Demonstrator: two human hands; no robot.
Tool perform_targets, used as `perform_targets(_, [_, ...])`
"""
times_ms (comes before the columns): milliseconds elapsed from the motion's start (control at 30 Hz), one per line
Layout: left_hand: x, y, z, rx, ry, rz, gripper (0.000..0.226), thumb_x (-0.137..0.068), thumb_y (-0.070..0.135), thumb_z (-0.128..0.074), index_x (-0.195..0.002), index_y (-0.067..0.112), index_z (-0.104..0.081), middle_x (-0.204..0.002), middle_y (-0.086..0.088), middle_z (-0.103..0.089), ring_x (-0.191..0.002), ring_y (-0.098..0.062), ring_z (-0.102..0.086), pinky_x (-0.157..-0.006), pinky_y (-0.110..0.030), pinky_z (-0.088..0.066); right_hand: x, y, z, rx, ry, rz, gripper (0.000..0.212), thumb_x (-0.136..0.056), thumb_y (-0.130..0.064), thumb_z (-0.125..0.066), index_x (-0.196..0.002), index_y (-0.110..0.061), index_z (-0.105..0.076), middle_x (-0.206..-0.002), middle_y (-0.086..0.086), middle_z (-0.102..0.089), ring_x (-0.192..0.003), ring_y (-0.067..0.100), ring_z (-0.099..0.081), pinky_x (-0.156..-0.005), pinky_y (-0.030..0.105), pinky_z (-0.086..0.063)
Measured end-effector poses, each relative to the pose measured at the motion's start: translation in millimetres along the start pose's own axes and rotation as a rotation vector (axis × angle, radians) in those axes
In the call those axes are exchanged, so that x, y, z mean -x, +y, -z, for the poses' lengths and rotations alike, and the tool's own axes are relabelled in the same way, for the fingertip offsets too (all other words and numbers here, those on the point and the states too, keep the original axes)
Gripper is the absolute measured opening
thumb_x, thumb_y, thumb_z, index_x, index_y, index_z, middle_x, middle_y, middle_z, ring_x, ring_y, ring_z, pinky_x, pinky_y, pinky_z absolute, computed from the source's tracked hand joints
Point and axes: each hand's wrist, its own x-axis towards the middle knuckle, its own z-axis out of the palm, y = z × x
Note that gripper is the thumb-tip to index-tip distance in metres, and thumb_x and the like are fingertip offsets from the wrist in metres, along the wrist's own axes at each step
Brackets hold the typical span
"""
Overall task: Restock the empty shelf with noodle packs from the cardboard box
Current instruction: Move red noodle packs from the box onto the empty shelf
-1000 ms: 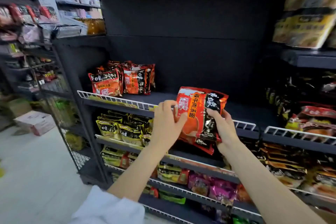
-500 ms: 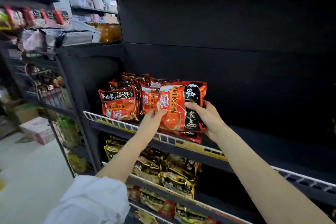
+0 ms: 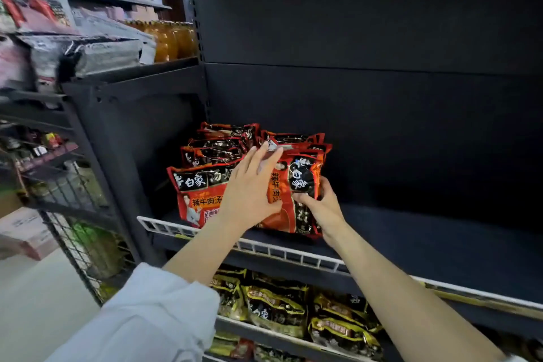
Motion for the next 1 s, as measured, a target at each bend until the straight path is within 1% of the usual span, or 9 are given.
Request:
perform_targets(133, [-3,-14,-17,-0.071,-0.082,-0.136,0.104,-0.078,0.044,-0.069,-0.150,0.031,0.005,-0.160,-0.001,0.004,-0.148,-0.022,0.005,-0.118,-0.035,0.002,-2,9,-5,0.165,-0.023,-0.041,0.074,-0.074,-0.007,-0.076,-0.134,-0.019,-0.035,-0.119,-0.002,-0.056,-0.112,0.014,-0.054,-0.095,0.029,-0.043])
perform_targets(267, [4,-17,-24,-0.054,-0.081,-0.194,0.098,-0.079,0.047,-0.065,-0.151,0.031,0.000,-0.160,-0.003,-0.004,-0.148,-0.023,0.002,-0.118,-0.037,0.002,-4,5,-6,0.441,0.095,-0.031,0.103,-0.063,-0.014,-0.082,-0.144,-0.025,-0.018,-0.132,0.005,-0.036,-0.127,0.019,-0.034,-0.111,0.041,-0.031])
perform_targets(433, [6,-8,-15,0.042,0.033,-0.194,0.075,-0.087,0.044,-0.051,-0.150,0.024,-0.016,-0.158,-0.002,-0.017,-0.147,-0.020,-0.006,-0.117,-0.035,0.004,7,-8,-4,0.392,0.111,-0.002,0.117,-0.061,-0.021,-0.085,-0.149,-0.032,-0.008,-0.143,0.002,-0.030,-0.135,0.017,-0.029,-0.114,0.044,-0.028])
perform_targets(533, [4,8,-8,0.105,0.070,-0.200,0.059,-0.092,0.031,-0.050,-0.147,0.021,-0.029,-0.155,-0.004,-0.024,-0.146,-0.020,-0.015,-0.119,-0.034,-0.006,20,-20,5,0.375,0.163,0.057,0.099,-0.074,-0.021,-0.079,-0.149,-0.025,-0.015,-0.136,-0.002,-0.033,-0.126,0.009,-0.032,-0.109,0.031,-0.029])
perform_targets(600, [3,21,-3,0.162,0.104,-0.178,0.050,-0.092,0.027,-0.051,-0.141,0.020,-0.040,-0.149,-0.005,-0.036,-0.141,-0.020,-0.027,-0.117,-0.034,-0.017,31,-28,15,0.391,0.225,0.117,0.077,-0.081,-0.020,-0.073,-0.144,-0.022,-0.030,-0.130,-0.003,-0.040,-0.120,0.006,-0.038,-0.105,0.028,-0.034])
perform_targets(700, [7,49,3,0.113,0.162,-0.147,0.037,-0.093,0.027,-0.046,-0.129,0.022,-0.052,-0.128,0.000,-0.057,-0.124,-0.019,-0.048,-0.110,-0.037,-0.026,55,-40,39,0.464,0.255,0.152,0.038,-0.089,-0.015,-0.063,-0.126,-0.018,-0.053,-0.114,-0.003,-0.059,-0.107,0.010,-0.056,-0.093,0.024,-0.046])
perform_targets(767, [13,75,7,0.090,0.190,-0.141,0.033,-0.092,0.029,-0.045,-0.122,0.023,-0.057,-0.115,0.002,-0.065,-0.113,-0.019,-0.055,-0.103,-0.038,-0.030,80,-46,62,0.523,0.219,0.153,0.022,-0.092,-0.015,-0.059,-0.113,-0.020,-0.061,-0.101,-0.006,-0.065,-0.096,0.010,-0.062,-0.079,0.019,-0.048])
perform_targets(900, [37,152,5,0.238,0.143,-0.200,0.025,-0.090,0.026,-0.050,-0.111,0.020,-0.063,-0.094,0.001,-0.071,-0.095,-0.023,-0.063,-0.084,-0.037,-0.039,144,-51,124,0.681,0.223,0.108,0.017,-0.093,-0.017,-0.058,-0.107,-0.020,-0.066,-0.100,-0.009,-0.066,-0.092,0.006,-0.061,-0.080,0.016,-0.047])
perform_targets(1000, [64,228,-7,0.283,0.047,-0.257,0.024,-0.091,0.029,-0.048,-0.110,0.022,-0.062,-0.089,0.001,-0.073,-0.091,-0.021,-0.065,-0.082,-0.035,-0.039,206,-46,187,0.742,0.304,0.054,0.016,-0.093,-0.017,-0.057,-0.106,-0.018,-0.066,-0.100,-0.008,-0.066,-0.090,0.004,-0.060,-0.078,0.015,-0.044])
